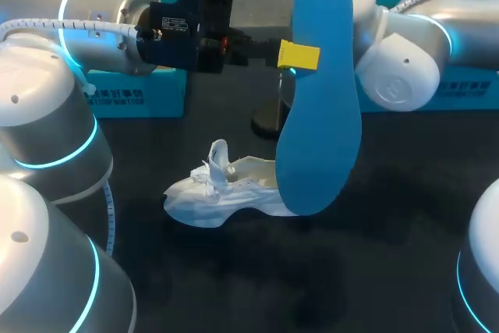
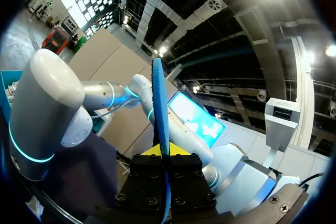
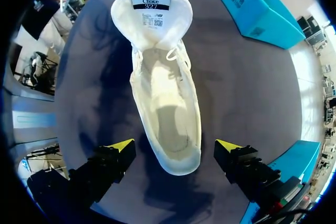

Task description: Take the shoe out of the shoebox, open the shoe tongue, remove and reinsert the insole, then place the shoe into the shoebox

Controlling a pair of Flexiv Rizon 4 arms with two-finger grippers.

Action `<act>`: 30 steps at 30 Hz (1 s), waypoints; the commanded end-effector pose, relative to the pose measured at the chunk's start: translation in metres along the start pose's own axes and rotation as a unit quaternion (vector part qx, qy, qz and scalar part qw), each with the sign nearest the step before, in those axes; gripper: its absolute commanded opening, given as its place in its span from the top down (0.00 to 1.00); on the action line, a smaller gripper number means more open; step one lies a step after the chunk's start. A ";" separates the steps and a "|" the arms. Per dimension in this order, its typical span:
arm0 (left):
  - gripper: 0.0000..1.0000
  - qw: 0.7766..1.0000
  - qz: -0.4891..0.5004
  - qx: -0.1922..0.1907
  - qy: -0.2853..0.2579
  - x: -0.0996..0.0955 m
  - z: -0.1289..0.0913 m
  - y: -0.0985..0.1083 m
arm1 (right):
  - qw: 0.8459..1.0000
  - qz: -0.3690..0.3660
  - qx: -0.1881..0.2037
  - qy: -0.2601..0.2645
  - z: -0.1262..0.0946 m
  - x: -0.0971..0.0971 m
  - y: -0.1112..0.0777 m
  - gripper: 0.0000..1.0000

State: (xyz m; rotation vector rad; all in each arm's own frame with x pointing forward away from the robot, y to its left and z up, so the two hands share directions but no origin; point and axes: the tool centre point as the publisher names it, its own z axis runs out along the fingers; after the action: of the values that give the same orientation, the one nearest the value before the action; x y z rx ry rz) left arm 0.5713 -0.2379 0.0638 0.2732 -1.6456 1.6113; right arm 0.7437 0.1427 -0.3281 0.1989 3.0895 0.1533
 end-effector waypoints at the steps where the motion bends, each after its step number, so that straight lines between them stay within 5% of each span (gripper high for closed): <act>1: 1.00 1.000 0.000 0.000 0.000 0.000 0.000 0.001 | 1.000 0.000 0.002 0.000 0.000 -0.001 0.001 0.00; 19: 1.00 1.000 0.000 0.000 0.000 0.000 0.000 0.001 | 1.000 0.000 0.002 0.000 0.000 -0.001 0.001 0.00; 30: 1.00 1.000 0.000 0.000 0.000 0.000 0.000 0.001 | 0.999 -0.030 0.018 0.002 0.004 -0.027 0.036 0.00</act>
State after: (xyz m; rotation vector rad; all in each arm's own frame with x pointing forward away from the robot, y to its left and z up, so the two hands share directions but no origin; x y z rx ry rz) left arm 0.5713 -0.2379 0.0637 0.2732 -1.6456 1.6113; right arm 0.7627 0.1597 -0.3183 0.1162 3.0778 0.1373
